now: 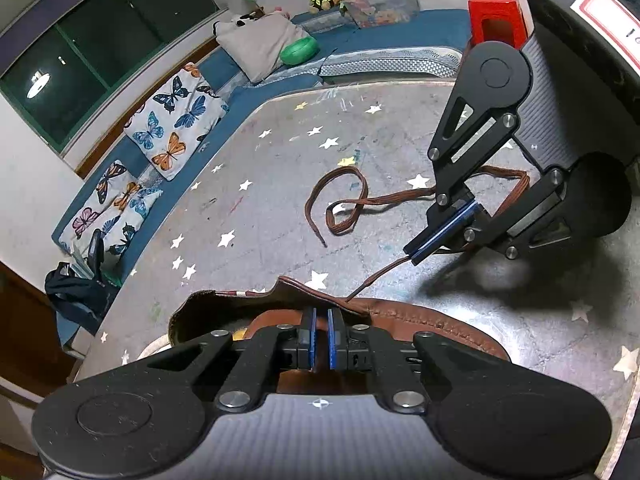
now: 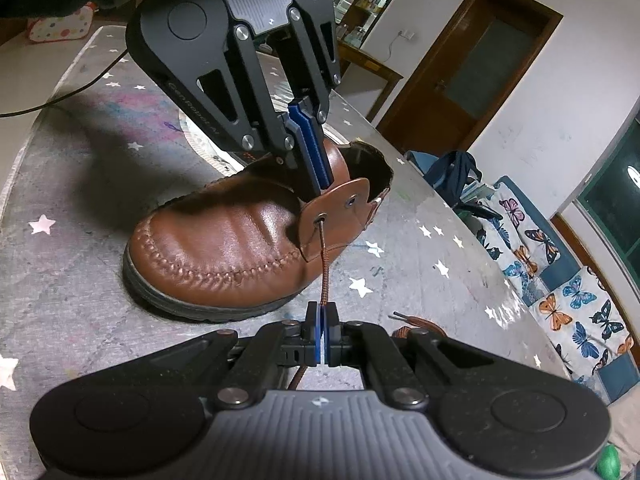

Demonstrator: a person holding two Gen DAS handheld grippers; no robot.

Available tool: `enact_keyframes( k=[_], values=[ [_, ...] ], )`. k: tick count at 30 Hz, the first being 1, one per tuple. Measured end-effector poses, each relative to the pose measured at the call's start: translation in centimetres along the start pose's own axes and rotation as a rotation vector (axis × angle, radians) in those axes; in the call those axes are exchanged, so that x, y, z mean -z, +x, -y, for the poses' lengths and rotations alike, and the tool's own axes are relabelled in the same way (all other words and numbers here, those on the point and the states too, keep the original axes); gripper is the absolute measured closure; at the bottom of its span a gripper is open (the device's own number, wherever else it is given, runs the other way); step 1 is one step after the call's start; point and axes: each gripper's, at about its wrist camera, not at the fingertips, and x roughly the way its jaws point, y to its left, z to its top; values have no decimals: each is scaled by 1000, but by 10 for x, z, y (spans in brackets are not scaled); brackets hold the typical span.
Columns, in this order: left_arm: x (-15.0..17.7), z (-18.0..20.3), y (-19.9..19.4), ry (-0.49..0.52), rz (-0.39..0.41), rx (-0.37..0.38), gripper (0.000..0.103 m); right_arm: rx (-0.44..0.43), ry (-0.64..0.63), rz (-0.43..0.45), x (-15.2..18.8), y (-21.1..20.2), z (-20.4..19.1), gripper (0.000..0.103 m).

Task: Lace up shoes with both hands
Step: 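Push the lace tip through the eyelet with the right gripper while the left gripper holds the flap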

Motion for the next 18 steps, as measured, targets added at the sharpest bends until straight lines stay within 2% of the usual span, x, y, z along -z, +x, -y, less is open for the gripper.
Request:
enact_keyframes(
  k=[18],
  values=[
    [-4,1,4,57,10,13,96,8,-2,22,-8,5,4,102]
  ],
)
